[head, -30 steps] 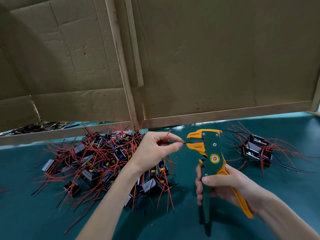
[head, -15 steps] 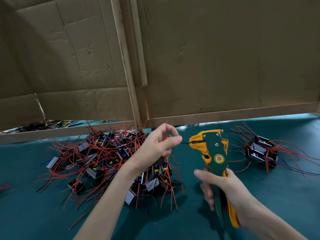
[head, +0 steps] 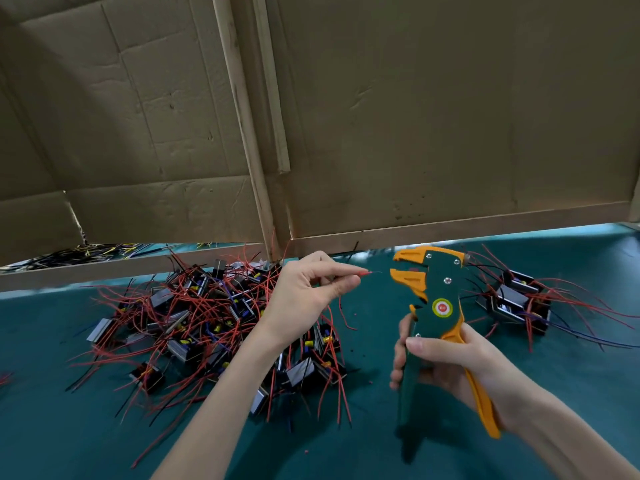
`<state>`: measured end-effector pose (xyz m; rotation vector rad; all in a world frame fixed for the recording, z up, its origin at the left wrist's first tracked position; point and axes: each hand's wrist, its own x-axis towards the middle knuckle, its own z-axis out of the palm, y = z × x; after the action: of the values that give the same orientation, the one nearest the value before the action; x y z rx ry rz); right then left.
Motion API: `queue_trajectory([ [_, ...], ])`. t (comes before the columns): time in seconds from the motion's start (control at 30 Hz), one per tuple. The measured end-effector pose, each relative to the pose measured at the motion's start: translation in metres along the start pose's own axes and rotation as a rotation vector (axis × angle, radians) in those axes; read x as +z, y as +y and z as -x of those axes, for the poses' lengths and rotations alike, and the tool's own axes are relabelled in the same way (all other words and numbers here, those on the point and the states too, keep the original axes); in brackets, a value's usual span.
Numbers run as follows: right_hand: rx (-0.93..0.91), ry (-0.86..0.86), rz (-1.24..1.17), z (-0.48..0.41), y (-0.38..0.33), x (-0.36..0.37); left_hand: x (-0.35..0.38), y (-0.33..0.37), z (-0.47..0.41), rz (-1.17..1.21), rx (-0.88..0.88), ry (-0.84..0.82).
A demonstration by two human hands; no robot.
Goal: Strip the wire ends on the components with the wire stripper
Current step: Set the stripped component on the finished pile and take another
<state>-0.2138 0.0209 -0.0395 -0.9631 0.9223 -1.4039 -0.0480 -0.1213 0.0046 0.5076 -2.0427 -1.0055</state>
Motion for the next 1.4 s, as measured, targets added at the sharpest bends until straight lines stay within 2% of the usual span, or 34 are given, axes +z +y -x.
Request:
queue_trajectory([
  [0.23,0.043,-0.035,0.049,0.002,0.003,0.006,0.001,-0.001,0.001,0.02,0.011,0.033],
  [0.83,0.068,-0.08,0.118,0.004,0.001,0.004,-0.001,0.005,0.001,0.007,0.014,-0.134],
  [1.17,0.068,-0.087,0.122,0.006,0.002,0.004,-0.004,0.015,0.003,0.002,-0.048,-0.184],
  [1.4,0.061,-0.079,0.101,0.006,0.003,0.003,-0.008,0.009,0.003,0.1,-0.061,-0.104],
])
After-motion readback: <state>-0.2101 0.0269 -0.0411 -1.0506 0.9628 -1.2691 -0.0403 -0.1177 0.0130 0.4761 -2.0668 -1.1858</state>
